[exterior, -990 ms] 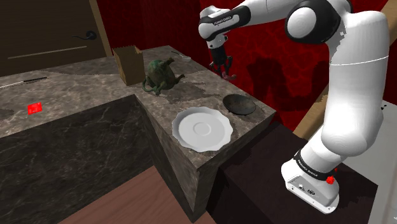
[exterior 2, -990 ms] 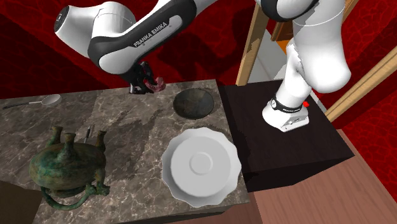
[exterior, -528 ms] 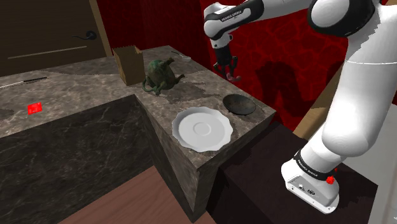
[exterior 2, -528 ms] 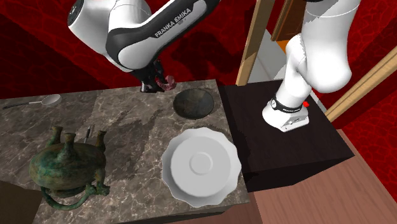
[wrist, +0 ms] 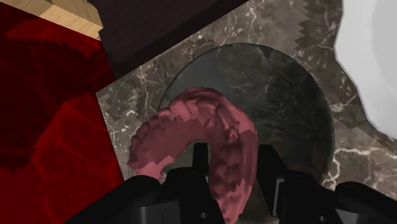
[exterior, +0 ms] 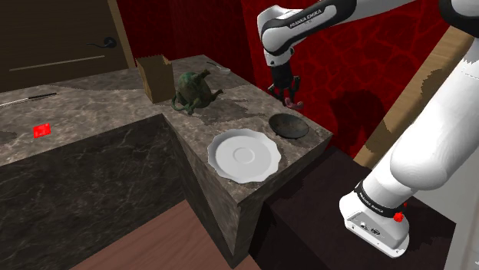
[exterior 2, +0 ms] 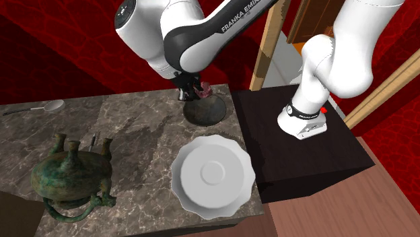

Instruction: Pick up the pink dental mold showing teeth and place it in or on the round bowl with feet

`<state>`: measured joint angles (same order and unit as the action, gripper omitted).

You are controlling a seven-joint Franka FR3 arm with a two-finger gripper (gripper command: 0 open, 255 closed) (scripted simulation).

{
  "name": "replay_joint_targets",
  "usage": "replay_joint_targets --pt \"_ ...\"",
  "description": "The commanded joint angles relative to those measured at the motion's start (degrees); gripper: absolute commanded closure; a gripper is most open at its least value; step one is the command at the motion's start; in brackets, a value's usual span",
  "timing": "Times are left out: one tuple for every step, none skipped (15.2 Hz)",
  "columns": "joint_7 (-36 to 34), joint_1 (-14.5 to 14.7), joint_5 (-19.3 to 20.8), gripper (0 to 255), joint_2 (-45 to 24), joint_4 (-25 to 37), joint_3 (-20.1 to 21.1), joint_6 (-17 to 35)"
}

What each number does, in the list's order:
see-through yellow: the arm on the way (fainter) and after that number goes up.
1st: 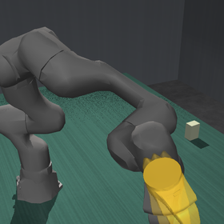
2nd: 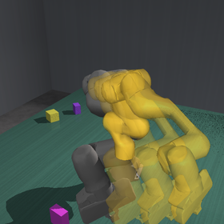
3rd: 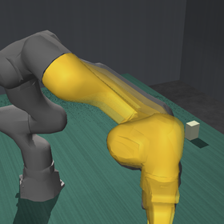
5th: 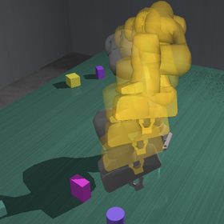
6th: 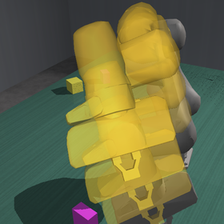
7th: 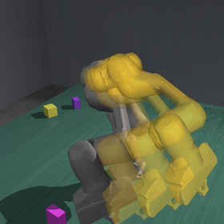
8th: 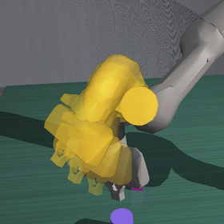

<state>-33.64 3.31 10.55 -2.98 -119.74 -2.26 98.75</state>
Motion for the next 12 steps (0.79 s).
replay_joint_targets --pt "-0.41 0.10 -0.02 255 0.38 -1.62 0.10 1.16" --pt "-0.52 0.09 0.00 255 0.03 -2.00 0.09 1.89" --pt "-0.63 0.07 0.02 255 -0.33 -2.37 0.08 2.62" --pt "-0.74 0.06 0.05 255 -0.71 -2.73 0.06 3.34" --pt "-0.85 0.04 0.07 255 -1.09 -3.07 0.05 4.06" --pt "-0.96 0.03 0.10 255 -1.49 -3.40 0.04 4.78" --pt "-1.07 0.02 0.13 255 -1.90 -3.72 0.03 5.50" --pt "-1.18 0.00 0.15 255 -2.32 -4.03 0.02 6.22" --pt "-1.29 -0.01 0.18 255 -2.75 -4.32 0.01 6.94" --pt "-1.40 -0.03 0.22 255 -3.19 -4.61 0.00 7.65" --pt "-1.51 -0.04 0.25 255 -3.64 -4.88 -0.01 8.37" --pt "-1.62 -0.05 0.28 255 -4.10 -5.13 -0.02 9.08"
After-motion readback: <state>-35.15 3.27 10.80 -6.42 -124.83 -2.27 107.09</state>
